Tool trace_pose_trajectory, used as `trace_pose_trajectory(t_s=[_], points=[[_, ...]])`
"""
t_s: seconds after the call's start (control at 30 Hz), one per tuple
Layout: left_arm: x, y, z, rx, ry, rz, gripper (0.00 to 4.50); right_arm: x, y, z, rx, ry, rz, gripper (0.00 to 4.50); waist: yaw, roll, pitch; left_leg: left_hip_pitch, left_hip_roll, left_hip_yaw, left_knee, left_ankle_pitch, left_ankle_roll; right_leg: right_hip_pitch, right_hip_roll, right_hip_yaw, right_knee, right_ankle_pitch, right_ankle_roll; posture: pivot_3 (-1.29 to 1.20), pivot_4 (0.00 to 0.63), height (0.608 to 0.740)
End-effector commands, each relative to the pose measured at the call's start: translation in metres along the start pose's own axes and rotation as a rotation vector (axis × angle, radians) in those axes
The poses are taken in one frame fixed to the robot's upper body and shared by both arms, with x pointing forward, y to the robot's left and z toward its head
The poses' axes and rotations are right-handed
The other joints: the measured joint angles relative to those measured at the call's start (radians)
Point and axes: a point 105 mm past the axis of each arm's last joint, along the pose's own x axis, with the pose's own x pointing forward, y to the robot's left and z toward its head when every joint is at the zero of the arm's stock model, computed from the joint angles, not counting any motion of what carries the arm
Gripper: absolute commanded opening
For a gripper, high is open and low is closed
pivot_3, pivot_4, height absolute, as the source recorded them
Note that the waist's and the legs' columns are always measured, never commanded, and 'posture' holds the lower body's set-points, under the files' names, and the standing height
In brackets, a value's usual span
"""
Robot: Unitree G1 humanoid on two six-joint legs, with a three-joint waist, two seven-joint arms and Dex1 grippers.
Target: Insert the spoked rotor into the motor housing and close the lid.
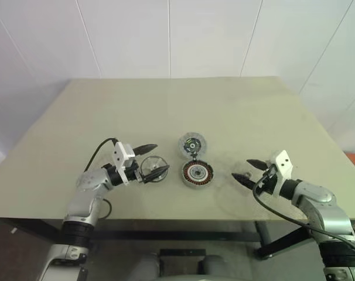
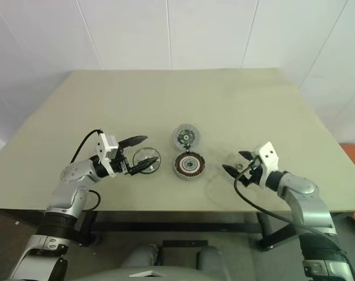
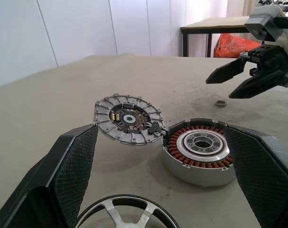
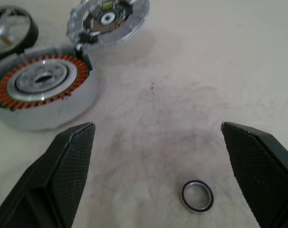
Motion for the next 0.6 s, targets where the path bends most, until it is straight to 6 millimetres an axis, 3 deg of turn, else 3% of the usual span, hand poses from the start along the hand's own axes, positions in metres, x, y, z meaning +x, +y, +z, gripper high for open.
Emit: trace_pose_trajectory(t_s=[0.03, 0.3, 0.6], points=[[0.001, 0.002, 0.009, 0.042, -0.020, -0.007, 4.50, -0.006, -0.012, 0.001, 0.090, -0.065, -0.050, 4.45, 0.001, 0.000, 0.000, 0.000, 0.000, 0.000, 0.000, 0.000, 0.000, 0.000, 0.000, 0.000, 0.000, 0.000, 0.000, 0.00, 0.000, 0.740], [0.000, 0.001, 0.009, 0.039, -0.024, -0.003, 4.50, -0.015, -0.018, -0.022, 0.175, -0.031, -0.076, 4.45, 0.001, 0.000, 0.000, 0.000, 0.000, 0.000, 0.000, 0.000, 0.000, 0.000, 0.000, 0.000, 0.000, 0.000, 0.000, 0.00, 0.000, 0.740], [0.001, 0.000, 0.008, 0.036, -0.026, -0.003, 4.50, -0.010, -0.018, -0.033, 0.039, 0.060, -0.089, 4.45, 0.002, 0.000, 0.000, 0.000, 0.000, 0.000, 0.001, 0.000, 0.000, 0.001, 0.000, 0.000, 0.000, 0.000, 0.000, 0.00, 0.000, 0.740]])
